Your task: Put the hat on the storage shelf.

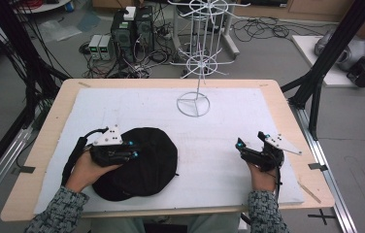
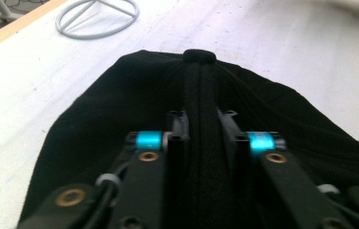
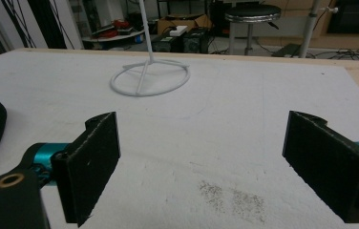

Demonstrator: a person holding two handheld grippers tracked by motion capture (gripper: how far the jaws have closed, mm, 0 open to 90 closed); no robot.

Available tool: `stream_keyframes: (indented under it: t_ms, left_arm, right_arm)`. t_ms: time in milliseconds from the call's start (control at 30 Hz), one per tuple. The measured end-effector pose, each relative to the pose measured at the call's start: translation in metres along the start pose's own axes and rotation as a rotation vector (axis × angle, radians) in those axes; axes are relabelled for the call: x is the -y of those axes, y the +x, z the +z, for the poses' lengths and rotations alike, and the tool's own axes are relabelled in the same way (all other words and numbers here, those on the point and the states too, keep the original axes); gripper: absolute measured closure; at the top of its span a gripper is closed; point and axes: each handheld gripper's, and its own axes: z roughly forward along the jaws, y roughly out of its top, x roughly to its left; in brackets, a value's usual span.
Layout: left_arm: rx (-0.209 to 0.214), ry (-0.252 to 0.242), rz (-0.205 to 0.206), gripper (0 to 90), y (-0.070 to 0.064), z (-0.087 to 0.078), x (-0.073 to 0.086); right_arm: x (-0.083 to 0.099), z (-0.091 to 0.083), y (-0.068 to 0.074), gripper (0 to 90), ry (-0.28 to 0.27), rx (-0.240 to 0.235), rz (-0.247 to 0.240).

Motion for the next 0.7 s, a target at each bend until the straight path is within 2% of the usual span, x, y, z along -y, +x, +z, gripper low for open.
stream_keyframes:
  t_ms: [67,233,300,700]
  left_arm:
    - [0.003,-0.009,-0.006,81.9,0.0,-0.001,0.0]
    - [0.002,-0.052,-0.013,83.4,0.002,-0.004,-0.002]
    - [-0.002,-0.086,-0.014,83.6,0.002,-0.008,-0.003]
    - [-0.031,-0.189,-0.01,83.9,0.005,-0.018,-0.007]
  right_arm:
    - [0.0,0.0,-0.001,11.6,0.005,0.0,0.012]
    - [0.0,0.0,-0.003,11.6,0.0,0.002,0.007]
    - [0.001,0.0,-0.003,11.6,0.002,0.002,0.014]
    - [0.001,0.0,-0.004,11.6,0.001,0.005,0.016]
